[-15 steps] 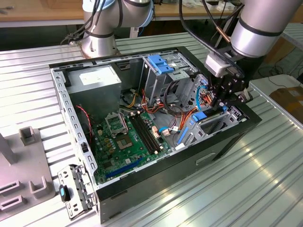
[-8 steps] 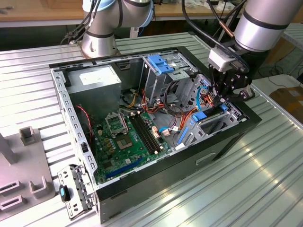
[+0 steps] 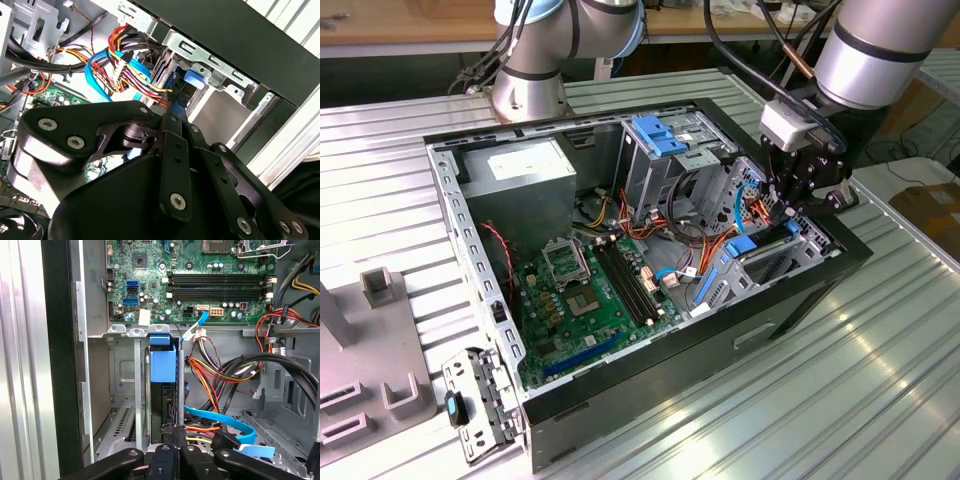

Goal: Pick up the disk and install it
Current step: 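Insert the second disk wire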

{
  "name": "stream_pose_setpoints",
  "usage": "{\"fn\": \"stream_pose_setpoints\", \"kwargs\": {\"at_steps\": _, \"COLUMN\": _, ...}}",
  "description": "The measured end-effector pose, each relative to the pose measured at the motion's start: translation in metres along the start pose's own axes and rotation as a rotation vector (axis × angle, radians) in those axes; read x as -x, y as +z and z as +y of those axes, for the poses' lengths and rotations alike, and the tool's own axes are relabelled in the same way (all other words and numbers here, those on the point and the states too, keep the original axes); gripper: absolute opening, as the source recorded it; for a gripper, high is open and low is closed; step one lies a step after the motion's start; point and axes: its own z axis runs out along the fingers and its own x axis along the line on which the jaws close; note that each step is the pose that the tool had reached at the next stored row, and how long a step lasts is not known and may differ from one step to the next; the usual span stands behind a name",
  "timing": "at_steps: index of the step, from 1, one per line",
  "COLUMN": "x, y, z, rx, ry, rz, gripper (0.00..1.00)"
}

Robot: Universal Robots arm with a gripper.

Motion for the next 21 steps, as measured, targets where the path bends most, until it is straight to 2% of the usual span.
{"fn": "stream_pose_setpoints", "kwargs": {"at_steps": 4, "x": -0.0001, "y": -0.0018, "z": -0.0002, "rx": 0.0, "ry": 0.0, "rz": 0.0001, "gripper": 0.11}}
{"fn": "stream_pose_setpoints", "kwargs": {"at_steps": 6, "x": -0.0003, "y": -0.0144, "z": -0.0018, "rx": 0.0033, "ry": 0.0, "rz": -0.0003, "gripper": 0.11}}
{"fn": "stream_pose_setpoints", "kwargs": {"at_steps": 7, "x": -0.0004, "y": -0.0213, "z": -0.0027, "rx": 0.0078, "ry": 0.0, "rz": -0.0002, "gripper": 0.11}}
{"fn": "stream_pose_setpoints", "kwargs": {"at_steps": 8, "x": -0.0005, "y": -0.0263, "z": -0.0033, "rx": 0.0204, "ry": 0.0, "rz": -0.0002, "gripper": 0.11}}
{"fn": "stream_pose_setpoints", "kwargs": {"at_steps": 10, "x": 0.0021, "y": -0.0276, "z": -0.0034, "rx": 0.0345, "ry": -0.001, "rz": -0.0007, "gripper": 0.11}}
{"fn": "stream_pose_setpoints", "kwargs": {"at_steps": 13, "x": 0.0045, "y": -0.0344, "z": -0.0042, "rx": 0.0488, "ry": -0.001, "rz": -0.0008, "gripper": 0.11}}
{"fn": "stream_pose_setpoints", "kwargs": {"at_steps": 15, "x": 0.0099, "y": -0.0446, "z": -0.0054, "rx": 0.054, "ry": -0.001, "rz": 0.0003, "gripper": 0.11}}
{"fn": "stream_pose_setpoints", "kwargs": {"at_steps": 16, "x": 0.0139, "y": -0.0466, "z": -0.0056, "rx": 0.0572, "ry": -0.001, "rz": 0.0008, "gripper": 0.11}}
{"fn": "stream_pose_setpoints", "kwargs": {"at_steps": 17, "x": 0.0188, "y": -0.0467, "z": -0.006, "rx": 0.0612, "ry": -0.002, "rz": 0.0062, "gripper": 0.11}}
{"fn": "stream_pose_setpoints", "kwargs": {"at_steps": 19, "x": 0.0257, "y": -0.0468, "z": -0.006, "rx": 0.0694, "ry": -0.003, "rz": 0.0241, "gripper": 0.11}}
{"fn": "stream_pose_setpoints", "kwargs": {"at_steps": 20, "x": 0.0306, "y": -0.0468, "z": -0.0062, "rx": 0.0805, "ry": -0.005, "rz": 0.0331, "gripper": 0.11}}
{"fn": "stream_pose_setpoints", "kwargs": {"at_steps": 21, "x": 0.0323, "y": -0.0467, "z": -0.0064, "rx": 0.089, "ry": -0.005, "rz": 0.0378, "gripper": 0.11}}
